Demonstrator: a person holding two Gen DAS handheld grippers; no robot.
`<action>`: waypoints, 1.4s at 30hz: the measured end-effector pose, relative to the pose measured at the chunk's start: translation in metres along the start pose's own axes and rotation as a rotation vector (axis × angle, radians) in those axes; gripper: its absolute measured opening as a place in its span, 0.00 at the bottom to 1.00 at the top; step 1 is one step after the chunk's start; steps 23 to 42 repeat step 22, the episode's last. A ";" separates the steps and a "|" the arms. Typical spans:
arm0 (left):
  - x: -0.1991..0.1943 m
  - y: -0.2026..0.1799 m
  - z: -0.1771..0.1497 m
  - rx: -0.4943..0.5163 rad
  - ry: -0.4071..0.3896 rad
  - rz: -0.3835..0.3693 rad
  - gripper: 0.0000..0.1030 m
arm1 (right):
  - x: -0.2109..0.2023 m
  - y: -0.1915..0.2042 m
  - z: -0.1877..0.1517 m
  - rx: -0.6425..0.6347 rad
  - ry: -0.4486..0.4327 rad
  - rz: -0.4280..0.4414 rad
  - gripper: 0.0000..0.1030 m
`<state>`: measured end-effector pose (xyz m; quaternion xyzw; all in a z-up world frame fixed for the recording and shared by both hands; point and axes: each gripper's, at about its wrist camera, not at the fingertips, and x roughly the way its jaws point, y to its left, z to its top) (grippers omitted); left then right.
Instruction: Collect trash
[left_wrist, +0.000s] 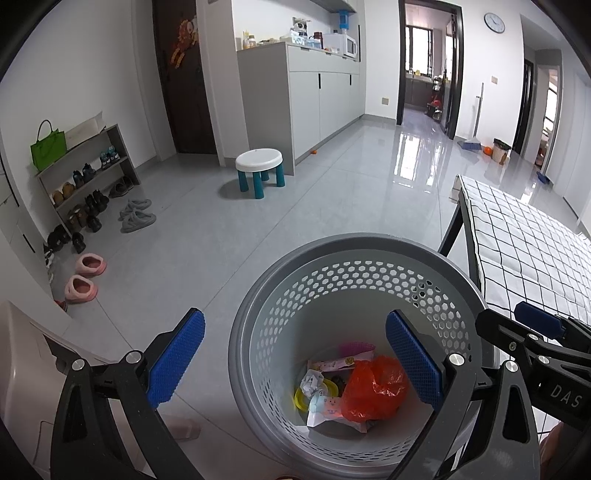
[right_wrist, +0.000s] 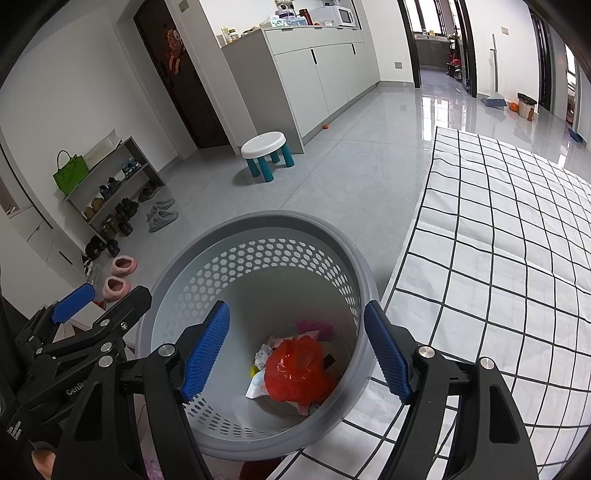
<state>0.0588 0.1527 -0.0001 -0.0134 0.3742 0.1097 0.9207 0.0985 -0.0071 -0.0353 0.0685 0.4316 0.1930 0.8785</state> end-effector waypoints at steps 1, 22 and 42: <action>0.000 0.000 0.000 -0.001 0.000 -0.001 0.94 | 0.000 0.000 0.000 0.000 0.000 0.000 0.70; 0.000 0.003 -0.001 -0.003 0.007 0.001 0.94 | 0.000 0.000 0.000 -0.001 -0.001 -0.003 0.70; 0.000 0.003 -0.001 -0.003 0.007 0.001 0.94 | 0.000 0.000 0.000 -0.001 -0.001 -0.003 0.70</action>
